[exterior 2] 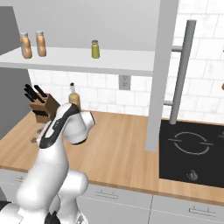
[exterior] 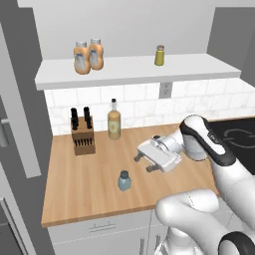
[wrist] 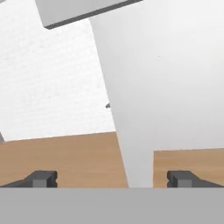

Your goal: Put the shaker and condiment bottle from the counter next to their counterparts in the cabinet.

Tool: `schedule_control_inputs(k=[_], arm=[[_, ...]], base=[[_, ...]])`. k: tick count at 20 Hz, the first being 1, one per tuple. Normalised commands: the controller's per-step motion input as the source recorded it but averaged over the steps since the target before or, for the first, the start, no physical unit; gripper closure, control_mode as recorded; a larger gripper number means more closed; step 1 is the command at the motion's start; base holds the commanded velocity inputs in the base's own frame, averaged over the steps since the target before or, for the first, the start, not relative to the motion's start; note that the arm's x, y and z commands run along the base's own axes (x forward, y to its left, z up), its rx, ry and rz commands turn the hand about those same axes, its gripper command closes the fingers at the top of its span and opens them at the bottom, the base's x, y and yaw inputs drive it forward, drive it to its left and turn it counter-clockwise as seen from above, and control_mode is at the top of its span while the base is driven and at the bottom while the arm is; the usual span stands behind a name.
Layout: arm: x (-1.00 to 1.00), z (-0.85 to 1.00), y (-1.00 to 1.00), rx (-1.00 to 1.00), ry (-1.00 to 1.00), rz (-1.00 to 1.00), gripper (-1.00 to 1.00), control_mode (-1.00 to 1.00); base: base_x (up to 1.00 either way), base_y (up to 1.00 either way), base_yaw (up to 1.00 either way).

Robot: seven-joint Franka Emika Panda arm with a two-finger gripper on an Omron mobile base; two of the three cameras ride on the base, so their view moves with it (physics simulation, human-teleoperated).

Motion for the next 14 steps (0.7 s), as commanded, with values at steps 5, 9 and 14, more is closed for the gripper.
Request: schedule_control_inputs(k=[5, 9, 14], arm=[[0.11, -0.33, -0.01, -0.07, -0.04, 0.13, -1.00, -1.00], [0.10, -0.48, 0.02, -0.06, -0.09, 0.02, -1.00, -1.00], [0.23, -0.62, 0.02, -0.10, -0.20, 0.00, -1.00, -1.00]], base=[[0.00, 0.00, 0.00], [0.00, 0.00, 0.00], [0.00, 0.00, 0.00]])
